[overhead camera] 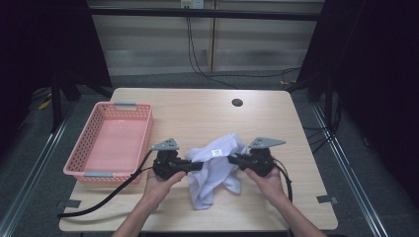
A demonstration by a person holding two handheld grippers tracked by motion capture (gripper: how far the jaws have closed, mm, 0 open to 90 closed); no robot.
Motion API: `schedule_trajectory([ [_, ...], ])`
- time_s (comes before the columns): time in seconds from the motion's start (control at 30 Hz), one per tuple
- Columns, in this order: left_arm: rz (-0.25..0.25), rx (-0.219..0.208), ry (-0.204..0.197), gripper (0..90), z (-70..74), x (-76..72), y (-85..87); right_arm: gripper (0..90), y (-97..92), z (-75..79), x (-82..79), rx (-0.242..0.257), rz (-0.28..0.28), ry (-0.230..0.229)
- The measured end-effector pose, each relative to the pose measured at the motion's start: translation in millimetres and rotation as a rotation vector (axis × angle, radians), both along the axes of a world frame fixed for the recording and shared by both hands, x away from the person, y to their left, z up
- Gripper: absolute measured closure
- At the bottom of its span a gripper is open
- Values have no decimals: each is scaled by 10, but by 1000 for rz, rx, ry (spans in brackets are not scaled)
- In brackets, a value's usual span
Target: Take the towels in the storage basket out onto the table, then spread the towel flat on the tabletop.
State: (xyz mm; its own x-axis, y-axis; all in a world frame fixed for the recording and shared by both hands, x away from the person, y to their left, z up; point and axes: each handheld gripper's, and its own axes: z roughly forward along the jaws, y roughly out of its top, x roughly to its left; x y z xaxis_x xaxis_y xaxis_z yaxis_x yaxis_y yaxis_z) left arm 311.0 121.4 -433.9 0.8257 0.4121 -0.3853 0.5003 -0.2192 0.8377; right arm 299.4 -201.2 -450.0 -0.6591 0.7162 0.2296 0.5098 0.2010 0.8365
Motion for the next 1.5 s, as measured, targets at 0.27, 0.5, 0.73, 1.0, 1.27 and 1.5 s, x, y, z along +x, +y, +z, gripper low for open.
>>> schedule_trajectory([
  [0.27,57,-129,-86,854,412,-76,332,859,-573,510,271,94,-148,-96],
  [0.5,62,-149,-126,854,598,-250,485,861,-810,1052,581,81,-265,-203],
  [0.73,32,-170,-137,851,637,-463,520,861,-1010,1309,961,21,-380,-253],
  [1.0,77,-86,-31,452,308,-374,517,494,-1127,882,1149,-31,-408,-164],
  [1.27,148,-44,-1,390,178,-234,544,423,-1050,652,722,2,-290,-115],
  [1.5,144,-27,7,592,112,-174,538,390,-550,343,191,24,-70,-34],
])
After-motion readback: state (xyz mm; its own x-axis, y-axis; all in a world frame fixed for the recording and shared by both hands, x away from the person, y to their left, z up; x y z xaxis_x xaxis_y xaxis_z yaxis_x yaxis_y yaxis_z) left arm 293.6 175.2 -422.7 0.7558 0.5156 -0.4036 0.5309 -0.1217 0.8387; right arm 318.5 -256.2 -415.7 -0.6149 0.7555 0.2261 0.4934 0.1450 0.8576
